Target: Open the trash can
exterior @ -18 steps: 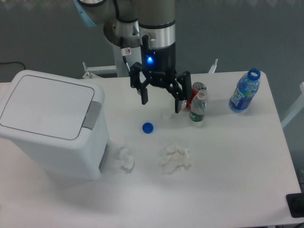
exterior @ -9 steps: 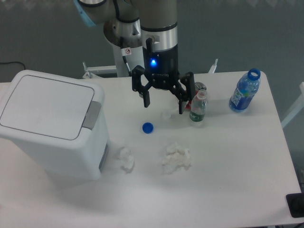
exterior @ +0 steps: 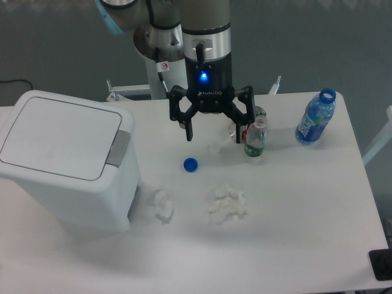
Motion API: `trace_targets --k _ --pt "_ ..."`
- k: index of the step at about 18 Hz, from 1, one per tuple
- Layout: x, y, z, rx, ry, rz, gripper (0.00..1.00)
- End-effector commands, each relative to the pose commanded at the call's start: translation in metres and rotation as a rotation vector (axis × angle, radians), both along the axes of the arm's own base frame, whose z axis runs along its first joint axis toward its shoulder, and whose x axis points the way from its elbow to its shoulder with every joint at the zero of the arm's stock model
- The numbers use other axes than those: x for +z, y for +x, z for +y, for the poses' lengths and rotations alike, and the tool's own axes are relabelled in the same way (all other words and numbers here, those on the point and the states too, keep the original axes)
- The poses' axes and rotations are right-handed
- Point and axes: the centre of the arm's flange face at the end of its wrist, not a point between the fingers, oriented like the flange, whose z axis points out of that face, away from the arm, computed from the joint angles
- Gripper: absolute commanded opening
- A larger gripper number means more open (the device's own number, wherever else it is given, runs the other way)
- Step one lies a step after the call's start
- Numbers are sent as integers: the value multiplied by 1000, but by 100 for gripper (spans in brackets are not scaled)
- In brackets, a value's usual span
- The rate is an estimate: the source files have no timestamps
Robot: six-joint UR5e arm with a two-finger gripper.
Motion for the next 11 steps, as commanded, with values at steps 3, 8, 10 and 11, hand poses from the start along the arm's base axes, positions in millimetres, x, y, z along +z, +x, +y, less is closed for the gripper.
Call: trace_targets --k 3,8,10,11 --pt "-3 18 14 -14 6 -19 100" --pt "-9 35 32 -46 19 -49 100" --pt "-9 40 35 -55 31 -63 100" --pt "-10 41 36 -49 37 -73 100"
